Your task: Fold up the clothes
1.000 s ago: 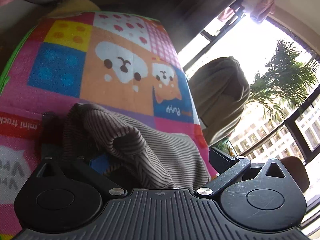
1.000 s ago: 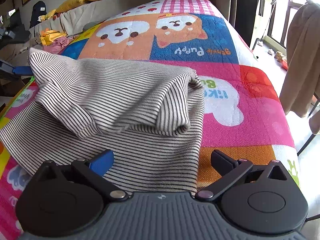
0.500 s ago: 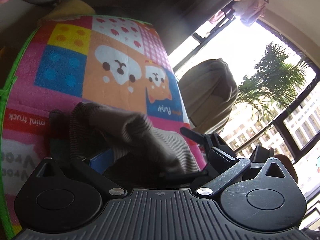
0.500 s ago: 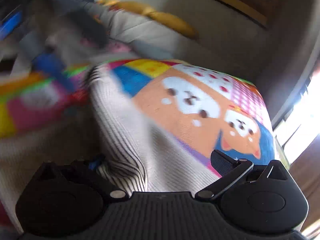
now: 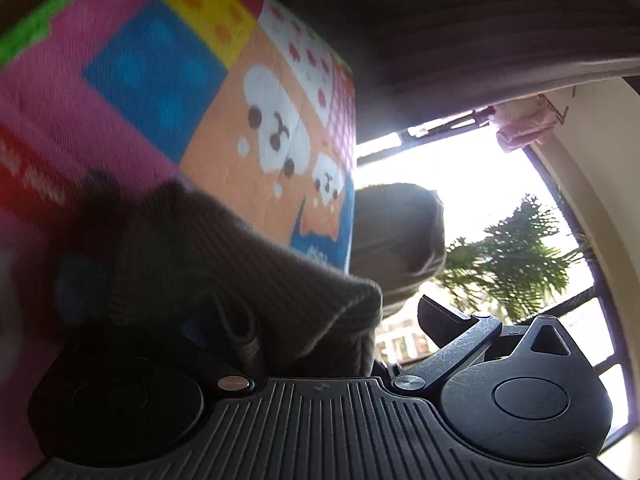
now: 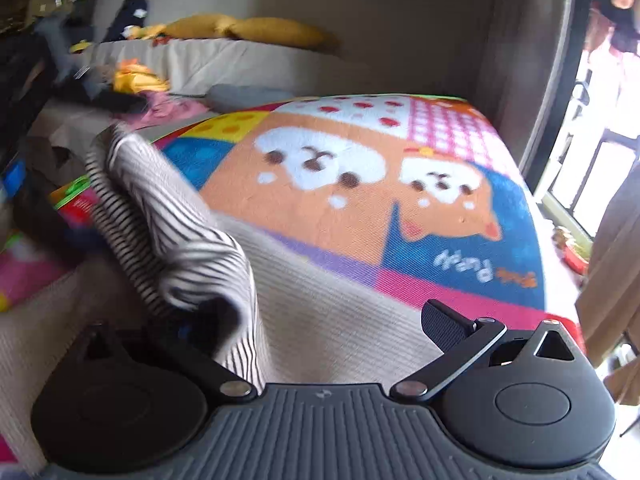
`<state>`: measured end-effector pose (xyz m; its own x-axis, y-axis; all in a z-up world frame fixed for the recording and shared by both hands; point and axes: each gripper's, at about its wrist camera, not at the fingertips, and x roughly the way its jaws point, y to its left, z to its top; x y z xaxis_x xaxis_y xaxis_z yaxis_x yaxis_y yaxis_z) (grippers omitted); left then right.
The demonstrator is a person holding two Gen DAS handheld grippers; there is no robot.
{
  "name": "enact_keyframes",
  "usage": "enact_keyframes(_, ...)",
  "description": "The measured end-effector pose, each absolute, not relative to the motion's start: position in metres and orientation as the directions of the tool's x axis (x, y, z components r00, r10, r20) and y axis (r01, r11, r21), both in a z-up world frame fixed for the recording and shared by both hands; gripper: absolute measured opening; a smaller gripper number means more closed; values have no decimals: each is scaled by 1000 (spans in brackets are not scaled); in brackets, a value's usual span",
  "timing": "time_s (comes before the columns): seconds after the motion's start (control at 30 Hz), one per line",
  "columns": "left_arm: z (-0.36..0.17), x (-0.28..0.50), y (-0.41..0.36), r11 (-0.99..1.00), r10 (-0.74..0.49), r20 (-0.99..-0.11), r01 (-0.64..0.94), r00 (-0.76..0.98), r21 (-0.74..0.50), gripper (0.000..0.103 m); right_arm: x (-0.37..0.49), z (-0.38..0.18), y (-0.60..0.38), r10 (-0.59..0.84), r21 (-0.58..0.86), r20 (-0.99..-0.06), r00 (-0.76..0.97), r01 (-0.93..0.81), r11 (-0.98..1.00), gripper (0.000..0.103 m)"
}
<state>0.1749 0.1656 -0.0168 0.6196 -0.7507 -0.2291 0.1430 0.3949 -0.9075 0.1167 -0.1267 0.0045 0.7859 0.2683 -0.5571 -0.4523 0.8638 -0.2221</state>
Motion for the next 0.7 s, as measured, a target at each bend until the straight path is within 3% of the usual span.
enact_keyframes(0.1,10,169,185,494,-669,-241,178,703,-851,103,97,-8,-113,294,-287,-575,764,-524,802,103)
enact_keyframes(0.27,36,158,192,514,-680,-229,230,697,-827,103,71,-9,-91,324,-389,-531,783,-565,728,103)
enact_keyframes(0.37,25,151,182,492,-733,-276,204,622,-846,103,64,-5,-80,331,-427,-508,796,-566,705,103)
enact_keyframes(0.57,7,145,172,462,-759,-276,190,589,-866,103,88,2,-37,298,-503,-483,824,-539,675,103)
enact_keyframes(0.6,6,145,173,457,-759,-272,187,591,-870,103,96,2,-32,291,-502,-493,820,-541,675,103)
enact_keyframes(0.67,5,144,178,446,-762,-268,177,589,-878,103,115,10,-42,297,-399,-509,808,-527,750,91)
enact_keyframes(0.7,2,144,181,432,-768,-262,171,584,-886,103,124,15,-47,301,-342,-516,802,-515,786,91)
